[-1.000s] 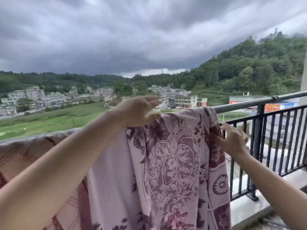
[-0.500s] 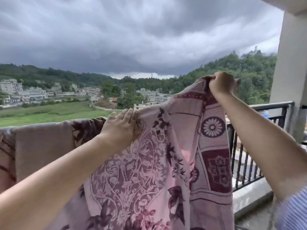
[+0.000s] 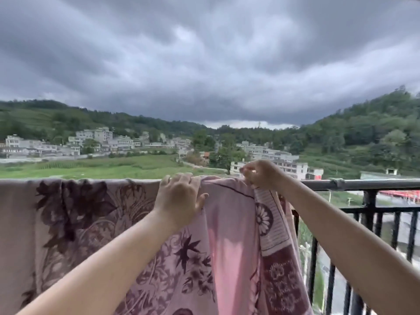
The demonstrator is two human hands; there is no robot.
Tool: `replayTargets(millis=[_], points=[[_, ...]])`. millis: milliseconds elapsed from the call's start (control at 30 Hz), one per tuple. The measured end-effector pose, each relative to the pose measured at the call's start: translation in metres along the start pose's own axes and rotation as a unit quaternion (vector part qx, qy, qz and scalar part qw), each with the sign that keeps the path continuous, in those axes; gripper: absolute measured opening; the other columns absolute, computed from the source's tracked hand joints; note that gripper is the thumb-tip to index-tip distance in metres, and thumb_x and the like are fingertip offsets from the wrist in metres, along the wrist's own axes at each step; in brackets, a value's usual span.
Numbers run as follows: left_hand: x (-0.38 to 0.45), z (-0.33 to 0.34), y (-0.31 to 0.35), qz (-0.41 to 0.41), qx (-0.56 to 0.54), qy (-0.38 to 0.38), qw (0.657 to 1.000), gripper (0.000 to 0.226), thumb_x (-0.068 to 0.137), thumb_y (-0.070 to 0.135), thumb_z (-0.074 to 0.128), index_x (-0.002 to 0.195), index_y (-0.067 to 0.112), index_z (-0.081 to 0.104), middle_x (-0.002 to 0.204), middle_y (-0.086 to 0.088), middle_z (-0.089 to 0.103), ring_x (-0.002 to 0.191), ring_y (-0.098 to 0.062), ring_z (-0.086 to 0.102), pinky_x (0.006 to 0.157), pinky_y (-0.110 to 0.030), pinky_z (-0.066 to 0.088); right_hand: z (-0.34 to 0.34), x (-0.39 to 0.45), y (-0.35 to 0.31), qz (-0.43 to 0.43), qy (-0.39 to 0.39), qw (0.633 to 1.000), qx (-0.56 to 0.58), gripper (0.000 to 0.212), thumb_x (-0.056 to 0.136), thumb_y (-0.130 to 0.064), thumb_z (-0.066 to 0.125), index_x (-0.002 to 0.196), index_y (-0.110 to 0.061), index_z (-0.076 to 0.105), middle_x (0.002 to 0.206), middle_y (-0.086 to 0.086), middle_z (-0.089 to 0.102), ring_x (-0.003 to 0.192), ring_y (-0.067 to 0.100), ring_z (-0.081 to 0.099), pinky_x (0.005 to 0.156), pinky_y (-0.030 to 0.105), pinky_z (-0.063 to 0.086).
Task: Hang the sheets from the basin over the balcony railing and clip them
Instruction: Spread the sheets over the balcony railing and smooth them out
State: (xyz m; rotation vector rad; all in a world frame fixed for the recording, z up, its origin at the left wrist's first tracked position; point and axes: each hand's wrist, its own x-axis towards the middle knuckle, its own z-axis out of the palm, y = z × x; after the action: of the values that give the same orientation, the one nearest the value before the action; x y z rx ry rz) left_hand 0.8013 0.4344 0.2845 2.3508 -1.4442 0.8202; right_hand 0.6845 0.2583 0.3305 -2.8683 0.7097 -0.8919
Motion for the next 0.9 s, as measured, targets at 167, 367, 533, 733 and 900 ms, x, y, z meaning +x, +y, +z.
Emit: replayTargets(millis=[167, 367, 533, 733, 900], points=[[0.007, 0.011, 0.03, 0.018, 0.027, 0.057, 0.998, 0.051, 0.09, 0.039, 0.043, 0.133, 0.012, 0.038, 0.138, -0.006, 0.044, 0.128, -0.022, 0.037, 0.11, -0.039, 0.023, 0.028, -0.082, 0.05, 0.11, 0.261, 0.959, 0.008, 0.084, 0.067, -0.072, 0.04, 0.12, -0.007, 0.052, 0.12, 0.01, 0.059, 0.109, 0.024, 0.053, 0.094, 0.036, 0.038], [0.027, 0.022, 0.051, 0.042, 0.07, 0.046, 0.996, 0.038, 0.089, 0.027, 0.051, 0.121, 0.006, 0.05, 0.124, -0.012, 0.052, 0.118, -0.029, 0.044, 0.099, -0.041, 0.036, 0.095, -0.131, 0.067, 0.216, -0.061, 0.962, 0.158, 0.045, 0.077, -0.04, 0.063, 0.112, -0.012, 0.058, 0.09, -0.003, 0.07, 0.07, 0.007, 0.06, 0.064, 0.017, 0.05], [0.039, 0.02, 0.051, 0.072, 0.05, 0.086, 0.992, 0.019, 0.087, 0.006, 0.049, 0.1, 0.001, 0.061, 0.099, -0.017, 0.06, 0.091, -0.035, 0.06, 0.072, -0.042, 0.05, 0.073, -0.12, 0.092, 0.299, 0.007, 0.891, 0.342, 0.026, 0.088, -0.011, 0.051, 0.065, 0.0, 0.059, 0.061, 0.005, 0.056, 0.049, 0.013, 0.046, 0.048, 0.017, 0.043], [0.066, 0.01, 0.047, 0.041, -0.139, 0.131, 0.981, 0.017, 0.086, 0.001, 0.048, 0.093, -0.006, 0.061, 0.094, -0.027, 0.063, 0.089, -0.041, 0.06, 0.076, -0.043, 0.048, -0.031, -0.057, 0.12, 0.266, 0.214, 0.834, 0.434, 0.035, 0.076, 0.002, 0.03, 0.09, 0.002, 0.062, 0.073, 0.016, 0.07, 0.064, 0.027, 0.066, 0.064, 0.035, 0.058], [0.108, -0.012, 0.043, -0.068, -0.175, 0.214, 0.959, 0.027, 0.083, -0.006, 0.041, 0.11, -0.006, 0.048, 0.117, -0.03, 0.04, 0.1, -0.043, 0.048, 0.089, -0.042, 0.04, -0.093, 0.032, 0.114, 0.139, 0.254, 0.952, 0.1, 0.046, 0.088, -0.011, 0.041, 0.132, -0.001, 0.03, 0.13, 0.022, 0.047, 0.12, 0.034, 0.045, 0.092, 0.028, 0.036]])
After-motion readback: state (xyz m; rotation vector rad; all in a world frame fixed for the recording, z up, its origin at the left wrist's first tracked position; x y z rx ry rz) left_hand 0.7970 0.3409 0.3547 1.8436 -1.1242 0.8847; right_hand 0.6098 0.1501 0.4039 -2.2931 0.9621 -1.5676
